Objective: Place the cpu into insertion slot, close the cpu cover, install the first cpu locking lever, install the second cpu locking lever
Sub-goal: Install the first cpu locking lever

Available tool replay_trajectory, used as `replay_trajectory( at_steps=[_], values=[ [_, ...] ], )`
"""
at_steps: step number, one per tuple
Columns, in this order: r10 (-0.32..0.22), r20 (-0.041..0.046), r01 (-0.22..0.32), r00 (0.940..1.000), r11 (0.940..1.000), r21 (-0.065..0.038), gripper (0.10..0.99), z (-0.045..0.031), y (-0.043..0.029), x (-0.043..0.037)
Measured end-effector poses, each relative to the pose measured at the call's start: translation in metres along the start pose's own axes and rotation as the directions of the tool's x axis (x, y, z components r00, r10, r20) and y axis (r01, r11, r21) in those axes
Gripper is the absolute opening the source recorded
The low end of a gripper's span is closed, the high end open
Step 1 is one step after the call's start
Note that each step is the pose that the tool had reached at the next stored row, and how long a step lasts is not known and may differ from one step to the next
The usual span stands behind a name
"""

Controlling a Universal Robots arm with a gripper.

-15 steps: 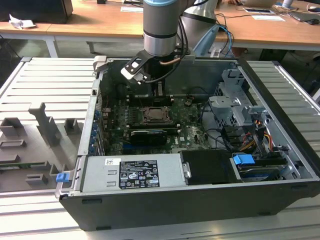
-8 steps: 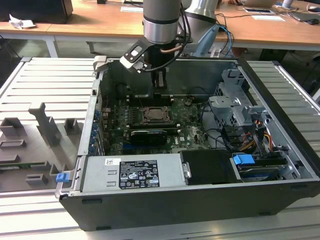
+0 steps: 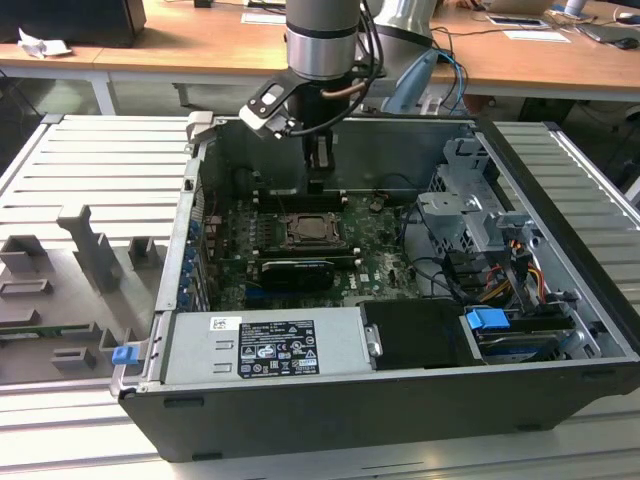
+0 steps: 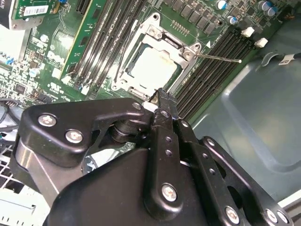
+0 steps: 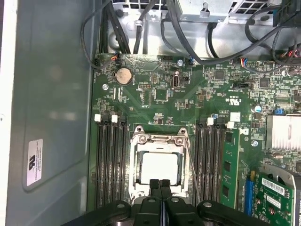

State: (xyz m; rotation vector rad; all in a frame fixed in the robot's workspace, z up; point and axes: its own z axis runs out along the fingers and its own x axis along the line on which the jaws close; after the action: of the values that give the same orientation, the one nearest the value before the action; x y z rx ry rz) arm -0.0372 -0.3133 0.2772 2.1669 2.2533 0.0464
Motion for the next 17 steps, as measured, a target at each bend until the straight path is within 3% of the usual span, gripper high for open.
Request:
replay_trajectory(
  at_steps=[3,10,11,15,17],
  values=[
    [-0.059,-0.0016,0.059,0.9982,0.9982,0.001,0.106,-0.0002,-0.0001,0.0001],
    [-0.197,-0.0062,0.197,0.9803,0.9803,0.001,0.106,-0.0001,-0.0001,0.0],
    [-0.225,-0.0072,0.225,0.9743,0.9743,0.002,0.106,-0.0001,-0.0001,0.0001],
    [-0.281,-0.0091,0.281,0.9596,0.9597,0.002,0.106,-0.0001,-0.0001,0.0001],
    [-0.323,-0.0106,0.323,0.9463,0.9464,0.002,0.106,-0.0001,-0.0001,0.0]
  ],
)
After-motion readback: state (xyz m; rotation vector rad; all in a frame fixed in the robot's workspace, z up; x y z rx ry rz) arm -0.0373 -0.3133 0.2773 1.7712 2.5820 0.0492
